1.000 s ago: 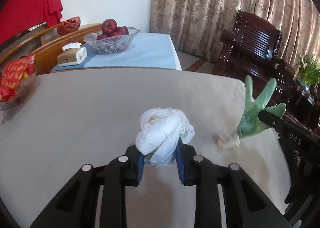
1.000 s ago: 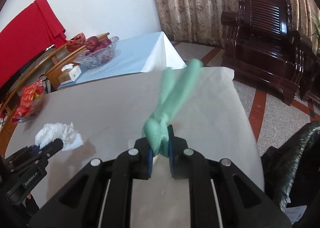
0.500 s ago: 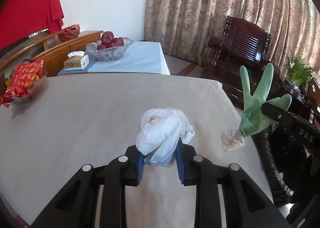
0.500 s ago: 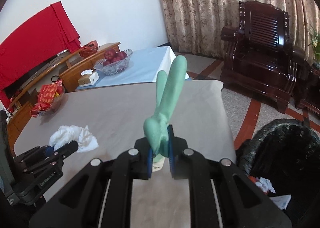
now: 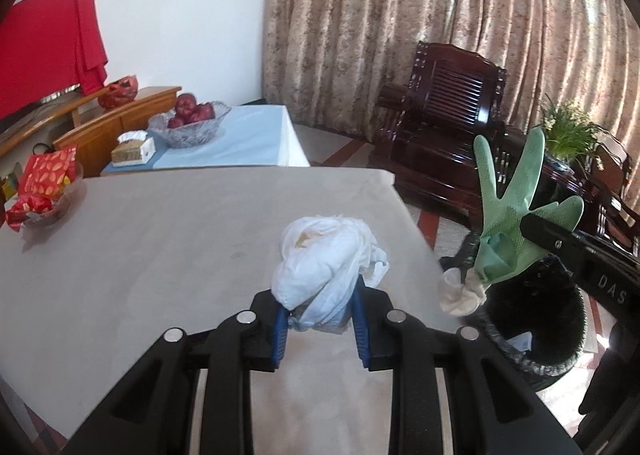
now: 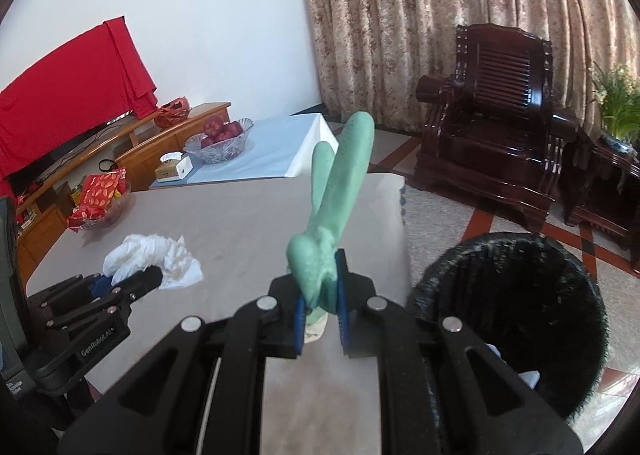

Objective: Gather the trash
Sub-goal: 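Carry the tissue and glove over the bin and open both tools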

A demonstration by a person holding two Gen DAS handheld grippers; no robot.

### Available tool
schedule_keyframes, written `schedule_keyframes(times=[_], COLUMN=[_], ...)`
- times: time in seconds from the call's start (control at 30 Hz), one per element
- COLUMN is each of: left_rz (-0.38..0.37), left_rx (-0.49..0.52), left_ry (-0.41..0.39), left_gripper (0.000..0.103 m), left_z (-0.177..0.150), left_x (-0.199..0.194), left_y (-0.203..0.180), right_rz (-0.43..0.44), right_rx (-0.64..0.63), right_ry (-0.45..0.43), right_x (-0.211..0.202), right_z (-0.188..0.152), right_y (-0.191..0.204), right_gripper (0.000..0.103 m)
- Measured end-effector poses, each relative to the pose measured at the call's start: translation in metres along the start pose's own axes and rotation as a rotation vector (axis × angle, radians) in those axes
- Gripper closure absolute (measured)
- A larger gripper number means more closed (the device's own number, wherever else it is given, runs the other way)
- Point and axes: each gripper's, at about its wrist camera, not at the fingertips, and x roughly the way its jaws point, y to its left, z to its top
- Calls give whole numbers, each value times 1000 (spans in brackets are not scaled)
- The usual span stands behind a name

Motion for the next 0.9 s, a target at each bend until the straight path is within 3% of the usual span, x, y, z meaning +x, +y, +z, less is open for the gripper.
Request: schedule_keyframes(times=[0.47,0.9], left_rz=[-83,-144], left_rx=[76,120], left_ry=[-48,-58], left_gripper=[76,76], left_z=[-7,-5], left_x=[-26,-15], left_y=[-79,-127], right_rz=[-118,-223], right_rx=[44,79], right_ry=[-43,-36], right_x=[-53,-68], right_z=[-25,-47], right_y=[-60,-109], right_gripper=[91,91])
